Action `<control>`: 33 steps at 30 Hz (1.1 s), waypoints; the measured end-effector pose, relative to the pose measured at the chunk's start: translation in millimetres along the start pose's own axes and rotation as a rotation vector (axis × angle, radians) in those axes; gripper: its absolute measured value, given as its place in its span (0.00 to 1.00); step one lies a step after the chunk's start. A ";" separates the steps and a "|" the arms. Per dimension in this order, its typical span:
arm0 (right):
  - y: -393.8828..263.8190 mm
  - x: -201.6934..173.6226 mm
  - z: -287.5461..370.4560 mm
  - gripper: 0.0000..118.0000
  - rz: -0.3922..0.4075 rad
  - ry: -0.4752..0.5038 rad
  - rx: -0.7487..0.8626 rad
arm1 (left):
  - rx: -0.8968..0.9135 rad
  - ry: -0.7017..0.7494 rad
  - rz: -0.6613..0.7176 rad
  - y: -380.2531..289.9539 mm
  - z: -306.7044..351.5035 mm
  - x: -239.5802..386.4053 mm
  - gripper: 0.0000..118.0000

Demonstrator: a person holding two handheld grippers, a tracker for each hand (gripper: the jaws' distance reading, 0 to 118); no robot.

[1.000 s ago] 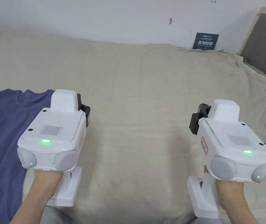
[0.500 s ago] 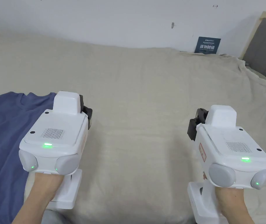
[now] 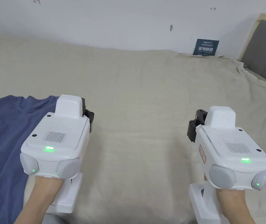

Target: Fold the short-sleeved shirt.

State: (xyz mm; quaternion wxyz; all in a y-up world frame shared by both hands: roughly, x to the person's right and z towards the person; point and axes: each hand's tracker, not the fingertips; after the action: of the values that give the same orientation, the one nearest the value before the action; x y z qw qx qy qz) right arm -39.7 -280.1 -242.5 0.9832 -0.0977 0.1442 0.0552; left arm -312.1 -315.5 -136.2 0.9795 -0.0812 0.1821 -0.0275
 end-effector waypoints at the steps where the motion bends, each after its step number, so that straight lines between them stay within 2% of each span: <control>1: 0.6 -0.2 -0.3 0.00 0.000 0.003 -0.001 | -0.001 -0.001 0.003 0.5 -0.3 -0.2 0.00; 33: 1.6 1.4 2.6 0.00 0.015 0.006 0.009 | 0.017 -0.015 0.008 7.5 3.9 2.8 0.00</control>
State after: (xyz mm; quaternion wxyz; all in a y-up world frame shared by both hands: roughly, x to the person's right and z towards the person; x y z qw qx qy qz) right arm -37.9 -277.9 -240.7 0.9827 -0.0924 0.1481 0.0616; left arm -307.8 -307.7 -134.9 0.9817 -0.0721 0.1747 -0.0248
